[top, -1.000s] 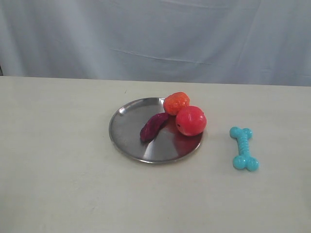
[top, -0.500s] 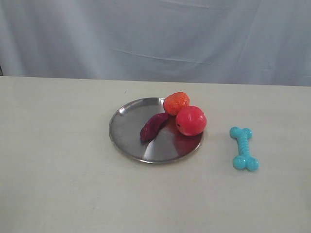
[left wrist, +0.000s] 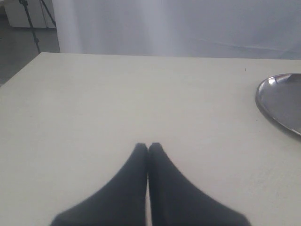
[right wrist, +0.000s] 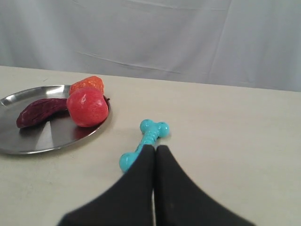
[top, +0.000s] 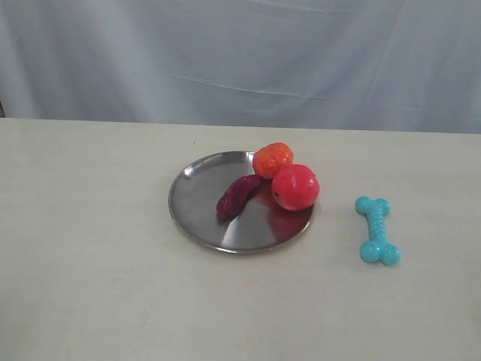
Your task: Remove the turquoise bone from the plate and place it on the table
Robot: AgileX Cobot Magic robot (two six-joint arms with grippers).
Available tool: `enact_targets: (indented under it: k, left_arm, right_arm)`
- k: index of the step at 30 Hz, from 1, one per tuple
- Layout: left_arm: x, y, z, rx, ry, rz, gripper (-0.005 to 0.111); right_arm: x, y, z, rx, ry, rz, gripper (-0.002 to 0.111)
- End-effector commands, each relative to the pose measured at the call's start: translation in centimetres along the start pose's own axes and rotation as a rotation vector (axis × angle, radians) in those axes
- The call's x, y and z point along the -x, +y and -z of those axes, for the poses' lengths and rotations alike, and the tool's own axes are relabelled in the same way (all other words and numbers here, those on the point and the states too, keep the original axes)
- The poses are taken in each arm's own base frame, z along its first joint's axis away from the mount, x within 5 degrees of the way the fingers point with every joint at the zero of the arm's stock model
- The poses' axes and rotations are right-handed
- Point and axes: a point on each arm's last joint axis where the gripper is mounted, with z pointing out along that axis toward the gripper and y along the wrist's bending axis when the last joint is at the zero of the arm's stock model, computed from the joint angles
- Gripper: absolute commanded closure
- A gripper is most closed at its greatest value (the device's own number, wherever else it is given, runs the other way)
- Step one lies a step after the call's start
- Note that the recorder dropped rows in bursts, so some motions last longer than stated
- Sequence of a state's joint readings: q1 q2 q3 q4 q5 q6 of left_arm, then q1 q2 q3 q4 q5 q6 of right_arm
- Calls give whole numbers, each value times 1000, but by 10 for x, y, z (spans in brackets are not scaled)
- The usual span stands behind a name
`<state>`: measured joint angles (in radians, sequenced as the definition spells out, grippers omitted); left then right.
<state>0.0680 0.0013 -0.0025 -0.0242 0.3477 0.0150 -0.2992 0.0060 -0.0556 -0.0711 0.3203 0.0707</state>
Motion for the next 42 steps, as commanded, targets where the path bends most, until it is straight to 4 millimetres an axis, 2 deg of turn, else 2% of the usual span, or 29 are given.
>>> enact_targets:
  k: [1, 6, 42]
  left_arm:
    - [0, 0, 0, -8, -4, 4, 107]
    - [0, 0, 0, -8, -4, 4, 107]
    - [0, 0, 0, -8, -4, 4, 107]
  right_arm:
    - [-5, -1, 0, -9, 39, 3, 109]
    - [-22, 0, -4, -9, 92, -57, 109]
    - [-20, 0, -4, -3, 72, -26, 109]
